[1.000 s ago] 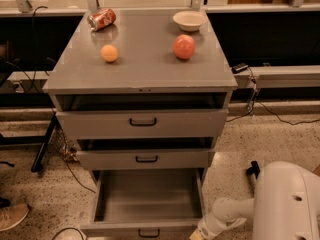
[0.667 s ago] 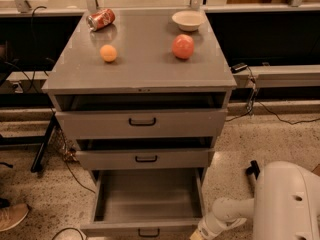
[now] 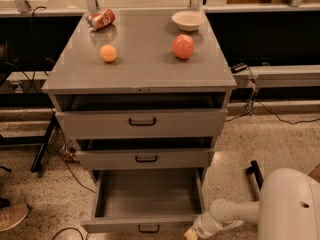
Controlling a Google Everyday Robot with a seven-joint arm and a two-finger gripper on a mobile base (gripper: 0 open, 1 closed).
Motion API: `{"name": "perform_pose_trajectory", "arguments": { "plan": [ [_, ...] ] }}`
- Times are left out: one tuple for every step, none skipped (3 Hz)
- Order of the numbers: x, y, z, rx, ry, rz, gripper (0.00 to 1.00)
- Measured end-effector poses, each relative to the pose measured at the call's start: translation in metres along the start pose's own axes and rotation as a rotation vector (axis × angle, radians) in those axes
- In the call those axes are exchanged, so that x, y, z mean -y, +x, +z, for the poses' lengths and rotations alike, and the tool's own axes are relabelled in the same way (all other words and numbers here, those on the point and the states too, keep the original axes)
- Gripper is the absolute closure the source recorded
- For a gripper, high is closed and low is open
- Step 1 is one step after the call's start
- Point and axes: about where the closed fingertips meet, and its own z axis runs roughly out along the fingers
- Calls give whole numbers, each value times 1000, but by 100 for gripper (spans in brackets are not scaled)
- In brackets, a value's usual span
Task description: Close bottom drawer
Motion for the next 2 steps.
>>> {"name": "perform_pose_trajectory", "arguments": {
  "plan": [
    [7,-7,9,61,20,16,100],
    [14,-20,14,113,43,10,100]
  ]
}}
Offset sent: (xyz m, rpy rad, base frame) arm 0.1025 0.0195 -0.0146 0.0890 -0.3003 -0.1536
